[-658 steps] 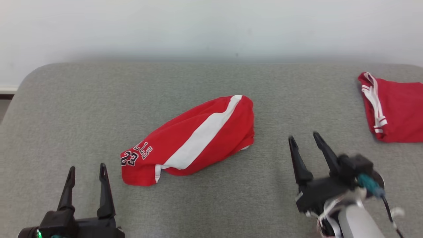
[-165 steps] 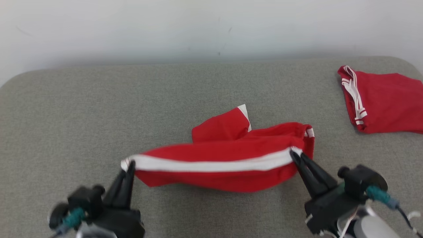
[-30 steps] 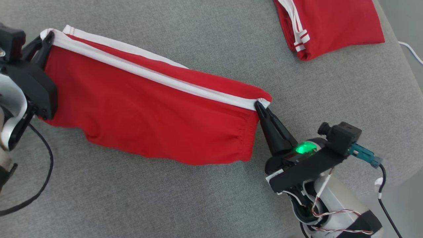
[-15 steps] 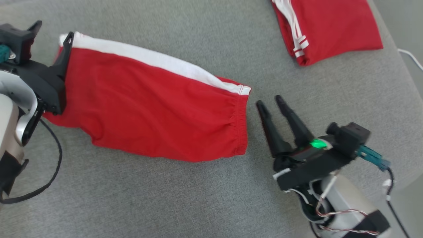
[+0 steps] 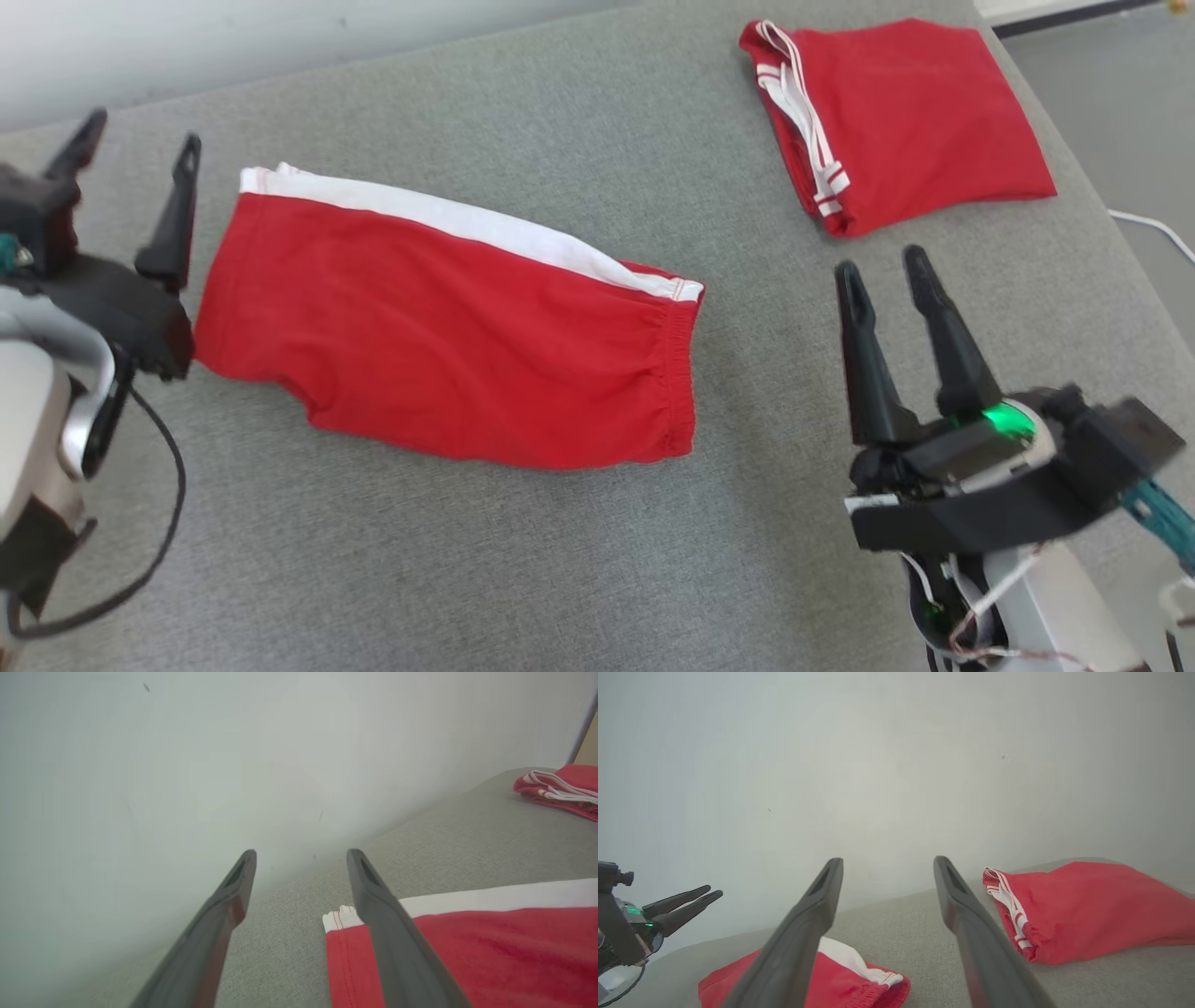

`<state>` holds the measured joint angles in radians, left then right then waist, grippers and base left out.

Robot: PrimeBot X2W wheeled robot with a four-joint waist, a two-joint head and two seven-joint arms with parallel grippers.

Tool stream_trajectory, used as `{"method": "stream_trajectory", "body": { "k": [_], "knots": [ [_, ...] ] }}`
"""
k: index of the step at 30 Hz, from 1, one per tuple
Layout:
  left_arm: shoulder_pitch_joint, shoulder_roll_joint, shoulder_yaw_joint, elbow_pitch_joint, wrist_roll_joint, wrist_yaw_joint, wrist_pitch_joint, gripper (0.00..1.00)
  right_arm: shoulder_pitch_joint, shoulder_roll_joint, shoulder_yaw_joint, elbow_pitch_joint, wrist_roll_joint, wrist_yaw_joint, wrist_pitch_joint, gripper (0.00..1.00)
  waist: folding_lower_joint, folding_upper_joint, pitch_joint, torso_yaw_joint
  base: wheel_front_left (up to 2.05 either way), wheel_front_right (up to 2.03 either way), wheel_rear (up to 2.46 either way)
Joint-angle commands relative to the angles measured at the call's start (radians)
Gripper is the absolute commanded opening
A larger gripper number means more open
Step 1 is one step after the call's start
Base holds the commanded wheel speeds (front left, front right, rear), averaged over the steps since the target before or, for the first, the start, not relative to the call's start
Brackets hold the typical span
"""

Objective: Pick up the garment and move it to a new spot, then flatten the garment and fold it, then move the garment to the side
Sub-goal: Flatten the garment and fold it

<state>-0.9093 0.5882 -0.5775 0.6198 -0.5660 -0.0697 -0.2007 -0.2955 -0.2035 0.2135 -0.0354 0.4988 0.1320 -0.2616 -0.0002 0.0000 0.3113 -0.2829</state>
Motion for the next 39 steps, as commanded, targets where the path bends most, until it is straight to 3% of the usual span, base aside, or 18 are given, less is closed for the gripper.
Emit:
{"method": "stream_trajectory", "body": {
  "k": [1, 15, 24, 31, 32, 33, 34, 39],
  "knots": [
    [0.020, 0.004, -0.001, -0.007, -0.017, 0.004, 0.005, 1.00, 0.019, 0.013, -0.011, -0.009, -0.015, -0.002, -0.004, 1.00, 0.0002, 0.0000, -0.007, 0.008, 0.00, 0.00, 0.00],
    [0.084, 0.057, -0.048, -0.059, -0.087, -0.034, 0.217, 1.00, 0.153, 0.112, -0.055, -0.083, -0.153, -0.002, -0.003, 1.00, 0.0002, 0.0000, 0.000, -0.008, 0.00, 0.00, 0.00],
    [0.105, 0.073, -0.086, -0.046, -0.178, -0.044, 0.482, 1.00, 0.137, 0.122, -0.038, -0.089, -0.163, -0.002, -0.003, 1.00, 0.0002, 0.0000, 0.020, -0.030, 0.00, 0.00, 0.00],
    [0.119, 0.072, -0.082, -0.059, -0.232, -0.035, 0.576, 1.00, 0.132, 0.125, -0.035, -0.082, -0.167, -0.002, -0.003, 1.00, 0.0002, 0.0000, 0.019, -0.041, 0.00, 0.00, 0.00],
    [0.124, 0.072, -0.084, -0.060, -0.239, -0.035, 0.586, 0.83, 0.133, 0.125, -0.035, -0.081, -0.168, -0.002, -0.003, 1.00, 0.0002, 0.0000, 0.018, -0.041, 0.00, 0.00, 0.00],
    [0.125, 0.073, -0.086, -0.064, -0.241, -0.035, 0.589, 0.32, 0.133, 0.124, -0.035, -0.080, -0.169, -0.002, -0.003, 1.00, 0.0002, 0.0000, 0.014, -0.041, 0.00, 0.00, 0.00],
    [0.127, 0.071, -0.084, -0.069, -0.248, -0.036, 0.586, 0.00, 0.134, 0.124, -0.036, -0.080, -0.171, -0.002, -0.003, 1.00, 0.0002, 0.0000, 0.011, -0.040, 0.00, 0.00, 0.00],
    [0.149, 0.063, -0.067, -0.106, -0.256, -0.028, 0.529, 0.00, 0.145, 0.116, -0.042, -0.080, -0.175, -0.002, -0.003, 1.00, 0.0002, 0.0000, -0.019, -0.019, 0.00, 0.00, 0.00]
  ]
}}
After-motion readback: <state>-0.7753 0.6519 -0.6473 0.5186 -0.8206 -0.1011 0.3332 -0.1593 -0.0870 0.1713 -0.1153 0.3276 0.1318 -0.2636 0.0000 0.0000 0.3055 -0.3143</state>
